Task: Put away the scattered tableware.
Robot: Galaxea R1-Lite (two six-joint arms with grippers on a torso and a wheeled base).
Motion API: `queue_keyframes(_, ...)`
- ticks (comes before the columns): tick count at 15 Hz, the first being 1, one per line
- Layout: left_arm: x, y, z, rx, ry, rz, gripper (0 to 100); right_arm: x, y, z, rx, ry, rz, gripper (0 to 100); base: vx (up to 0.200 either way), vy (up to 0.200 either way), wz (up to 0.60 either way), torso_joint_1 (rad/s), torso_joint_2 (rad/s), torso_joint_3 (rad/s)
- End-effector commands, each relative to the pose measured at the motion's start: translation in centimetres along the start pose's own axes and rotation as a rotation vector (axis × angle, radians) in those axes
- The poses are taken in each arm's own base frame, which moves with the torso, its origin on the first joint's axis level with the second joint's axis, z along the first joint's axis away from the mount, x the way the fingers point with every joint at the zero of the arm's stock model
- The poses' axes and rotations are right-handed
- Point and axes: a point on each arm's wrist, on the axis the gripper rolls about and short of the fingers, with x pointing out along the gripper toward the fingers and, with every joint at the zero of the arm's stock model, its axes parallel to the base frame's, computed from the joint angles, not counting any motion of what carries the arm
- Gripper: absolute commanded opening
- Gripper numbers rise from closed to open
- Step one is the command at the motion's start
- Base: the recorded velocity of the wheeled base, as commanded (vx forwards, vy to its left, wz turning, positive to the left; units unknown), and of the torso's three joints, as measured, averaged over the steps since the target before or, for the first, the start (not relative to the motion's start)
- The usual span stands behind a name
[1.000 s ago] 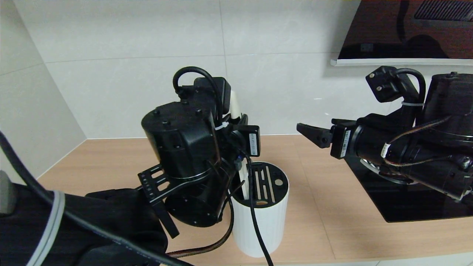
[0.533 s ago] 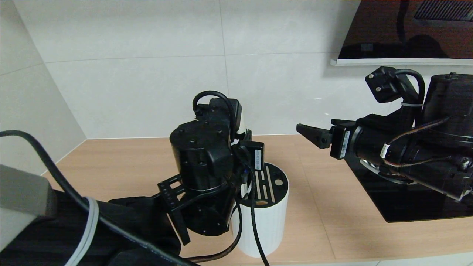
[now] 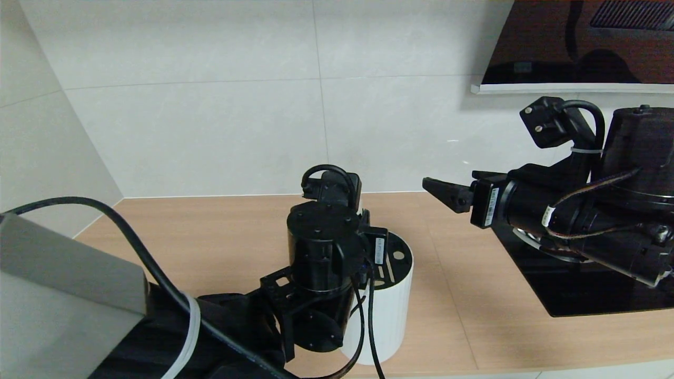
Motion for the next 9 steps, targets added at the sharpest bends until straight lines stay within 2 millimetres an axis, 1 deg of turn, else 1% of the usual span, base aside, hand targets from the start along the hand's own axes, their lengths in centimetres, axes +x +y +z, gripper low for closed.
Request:
queue_keyframes(1, 0.28, -0.14, -0.88, 0.016, 0.020, 0.003, 0, 0.06, 0.01, -0.06, 0.000, 0.002, 0.000, 100, 0.000, 0.000, 0.00, 0.000, 0.00, 0.000)
queue_keyframes(9, 0.20, -0.07, -0.87, 0.016, 0.020, 0.005, 0, 0.08, 0.04, -0.19, -0.001, 0.006, 0.001, 100, 0.000, 0.000, 0.00, 0.000, 0.00, 0.000)
